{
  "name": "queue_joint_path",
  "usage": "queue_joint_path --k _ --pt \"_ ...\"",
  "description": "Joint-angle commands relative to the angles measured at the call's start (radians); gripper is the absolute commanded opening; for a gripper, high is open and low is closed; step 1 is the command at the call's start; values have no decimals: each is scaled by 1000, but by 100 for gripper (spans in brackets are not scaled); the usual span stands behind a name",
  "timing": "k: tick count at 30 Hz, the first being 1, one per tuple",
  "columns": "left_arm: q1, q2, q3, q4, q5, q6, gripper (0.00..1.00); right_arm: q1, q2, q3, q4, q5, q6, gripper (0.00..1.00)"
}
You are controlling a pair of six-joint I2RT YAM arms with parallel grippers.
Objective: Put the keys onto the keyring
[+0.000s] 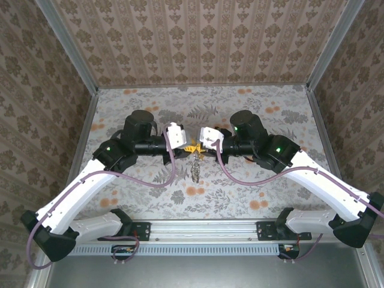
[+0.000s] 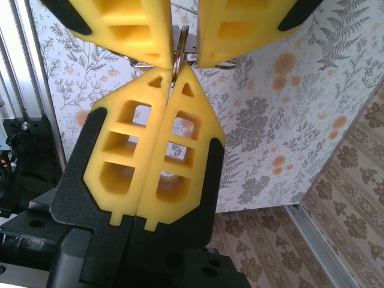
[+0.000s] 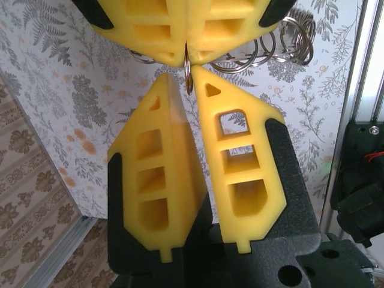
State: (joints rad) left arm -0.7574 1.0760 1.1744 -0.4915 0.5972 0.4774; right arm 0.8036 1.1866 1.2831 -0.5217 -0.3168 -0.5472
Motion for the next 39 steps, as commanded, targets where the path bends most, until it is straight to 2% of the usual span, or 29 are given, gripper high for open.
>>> queue_joint_path --k 1,2,7,11,14,21,28,36,39 --pt "-6 9 33 -15 -14 21 11 4 -11 23 37 -33 -13 0" --pt "-6 7 33 -15 -11 21 1 5 -12 21 38 -34 -14 0" --pt "-4 -3 31 5 37 10 0 3 -28 8 46 -52 -13 0" --pt "51 -32 2 101 216 -74 0 3 -44 -21 57 -68 -1 12" --pt "82 -49 -21 163 298 -121 0 2 -42 -25 46 -83 8 14" --pt "101 -67 -29 179 327 -141 0 -6 -43 -17 51 -99 16 15" --pt "113 -69 -53 260 348 -185 0 -29 -42 -20 68 -152 39 22" --pt "116 -71 -64 288 361 -195 0 -39 -36 -13 86 -178 41 14" --pt "118 -77 -81 323 362 -215 0 -42 -38 -15 93 -190 40 6"
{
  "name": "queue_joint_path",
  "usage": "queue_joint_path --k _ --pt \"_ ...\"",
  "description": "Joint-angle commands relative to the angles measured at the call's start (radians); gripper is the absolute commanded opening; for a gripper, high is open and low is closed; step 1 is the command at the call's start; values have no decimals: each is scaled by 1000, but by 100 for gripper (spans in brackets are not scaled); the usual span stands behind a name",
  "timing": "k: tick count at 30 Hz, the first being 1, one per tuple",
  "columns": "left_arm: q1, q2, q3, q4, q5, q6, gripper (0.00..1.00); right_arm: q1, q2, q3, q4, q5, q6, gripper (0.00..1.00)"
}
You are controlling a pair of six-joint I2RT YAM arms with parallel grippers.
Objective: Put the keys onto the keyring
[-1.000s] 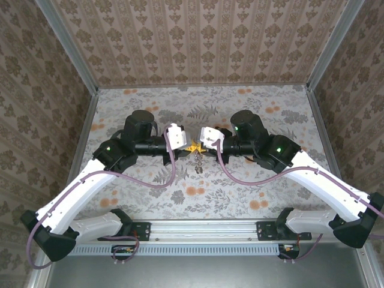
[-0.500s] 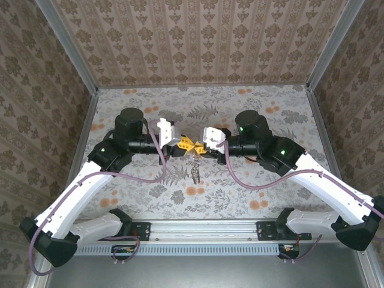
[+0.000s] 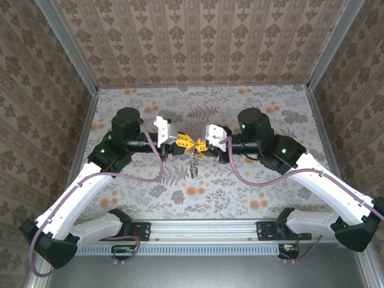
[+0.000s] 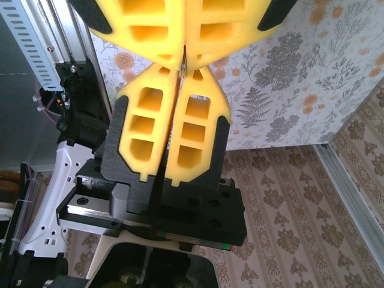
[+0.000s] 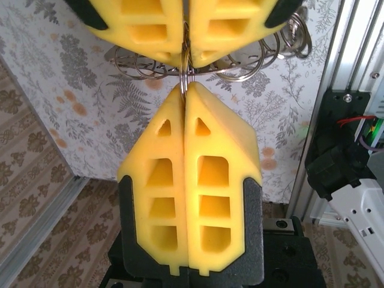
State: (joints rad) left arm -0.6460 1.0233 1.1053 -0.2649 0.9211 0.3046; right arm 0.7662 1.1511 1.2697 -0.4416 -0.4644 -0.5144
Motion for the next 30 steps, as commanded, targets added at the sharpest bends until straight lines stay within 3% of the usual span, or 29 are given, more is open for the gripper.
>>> queue_joint_path --k 1,6,9,11,15,30 --pt "7 -24 -18 103 35 -47 0 -5 -4 -3 15 -45 5 2" --pt "0 -8 11 -30 -51 28 0 -15 -20 -4 11 -29 12 0" --pt "-23 7 70 -185 -154 116 20 -22 -8 18 -30 -6 17 0" --pt "-43 16 102 -261 -233 167 27 -23 10 43 -63 13 7 0" --pt "-74 37 141 -325 -353 207 29 -20 38 67 -89 50 -16 0" --pt "-129 88 173 -361 -424 234 28 6 94 140 -183 95 -69 0"
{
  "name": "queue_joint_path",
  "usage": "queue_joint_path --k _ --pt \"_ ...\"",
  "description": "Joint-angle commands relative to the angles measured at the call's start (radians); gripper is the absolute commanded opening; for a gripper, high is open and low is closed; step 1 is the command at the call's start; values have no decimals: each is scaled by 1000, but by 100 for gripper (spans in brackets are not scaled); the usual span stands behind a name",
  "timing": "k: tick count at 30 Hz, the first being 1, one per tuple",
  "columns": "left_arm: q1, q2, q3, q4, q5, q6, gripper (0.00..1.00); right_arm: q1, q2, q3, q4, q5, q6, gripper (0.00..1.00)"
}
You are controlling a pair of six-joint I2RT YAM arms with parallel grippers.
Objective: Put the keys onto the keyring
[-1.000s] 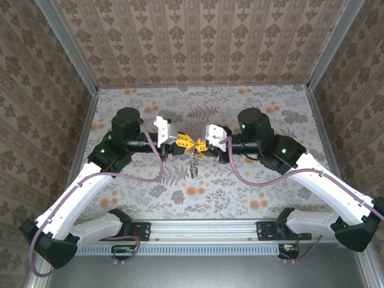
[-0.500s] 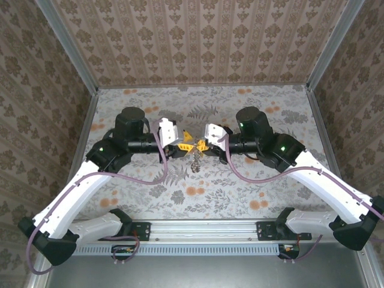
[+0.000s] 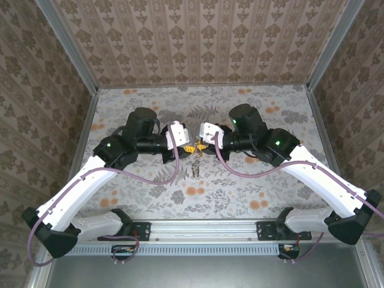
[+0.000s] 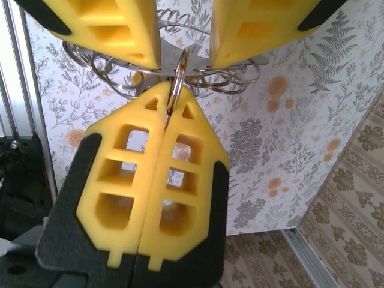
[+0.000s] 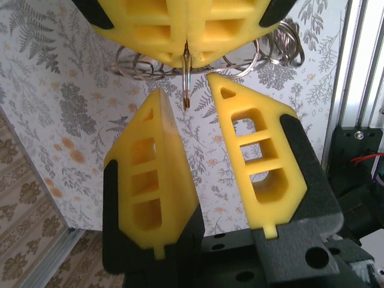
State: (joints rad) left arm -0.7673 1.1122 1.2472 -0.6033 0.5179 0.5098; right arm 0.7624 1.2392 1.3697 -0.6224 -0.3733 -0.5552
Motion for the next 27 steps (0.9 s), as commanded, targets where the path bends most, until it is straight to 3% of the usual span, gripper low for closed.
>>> queue_joint_path --k 1,13,17,23,24,27 --pt "-9 -3 28 -20 -16 28 27 12 8 38 -2 2 -31 0" --pt "-9 -8 6 36 23 6 21 35 19 26 -19 39 -81 0" --pt "-10 -5 3 34 33 6 0 41 25 29 -24 41 -86 0" --pt "3 -27 -18 60 108 -10 0 42 14 18 -13 15 -89 0" --pt "10 -38 -23 71 147 -18 0 43 3 6 4 -1 -84 1" --pt "38 -76 -47 142 251 -65 0 43 -26 -38 56 -41 -65 15"
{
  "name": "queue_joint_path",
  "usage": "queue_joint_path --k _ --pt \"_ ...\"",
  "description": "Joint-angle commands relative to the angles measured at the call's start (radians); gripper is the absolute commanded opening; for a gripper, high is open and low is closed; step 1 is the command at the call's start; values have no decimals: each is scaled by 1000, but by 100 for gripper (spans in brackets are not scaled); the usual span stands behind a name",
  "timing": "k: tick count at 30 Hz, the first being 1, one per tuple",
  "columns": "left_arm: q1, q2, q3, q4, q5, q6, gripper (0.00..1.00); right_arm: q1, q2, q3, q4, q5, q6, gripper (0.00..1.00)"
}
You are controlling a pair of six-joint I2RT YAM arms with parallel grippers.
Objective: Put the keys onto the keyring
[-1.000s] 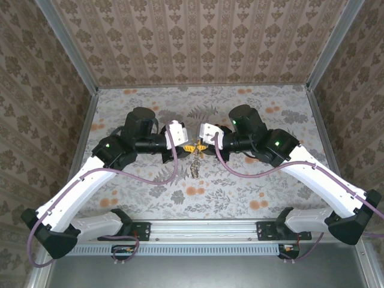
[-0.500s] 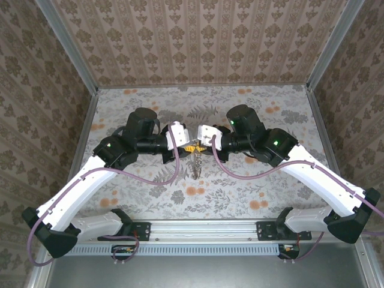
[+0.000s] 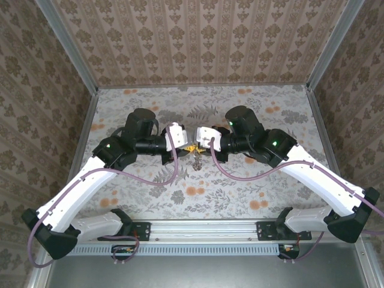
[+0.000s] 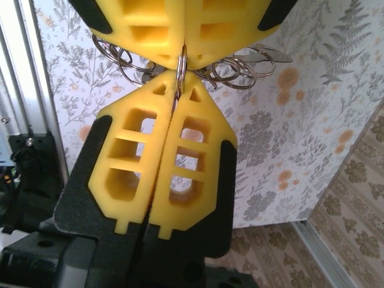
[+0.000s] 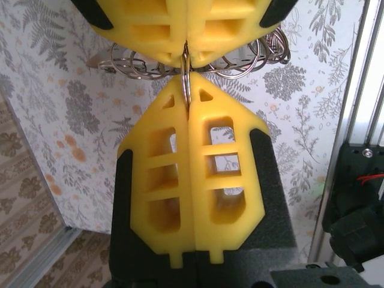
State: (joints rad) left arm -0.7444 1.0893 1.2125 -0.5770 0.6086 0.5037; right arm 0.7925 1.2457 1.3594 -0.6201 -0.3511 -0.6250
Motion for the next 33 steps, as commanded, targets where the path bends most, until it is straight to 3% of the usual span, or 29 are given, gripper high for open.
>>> queue_joint_path --k 1,5,15,19,23,26,28,33 --pt "28 -62 -22 141 191 -77 0 13 -35 -33 59 -70 10 18" --pt "63 -87 -59 231 271 -138 0 14 -37 -37 58 -85 18 21" --pt "93 -120 -156 450 368 -291 0 14 -83 -79 150 -131 36 15" --pt "93 -120 -168 438 357 -291 0 13 -100 -97 180 -138 50 1" --pt "90 -124 -132 316 271 -218 0 12 -95 -86 157 -103 53 0" --pt "84 -121 -64 158 172 -127 18 11 -85 -71 128 -61 59 0" --pt "67 -112 -17 60 96 -66 24 13 -70 -51 98 -32 57 0" --pt "-11 -66 67 -96 -93 41 26 12 -31 -7 36 9 53 0"
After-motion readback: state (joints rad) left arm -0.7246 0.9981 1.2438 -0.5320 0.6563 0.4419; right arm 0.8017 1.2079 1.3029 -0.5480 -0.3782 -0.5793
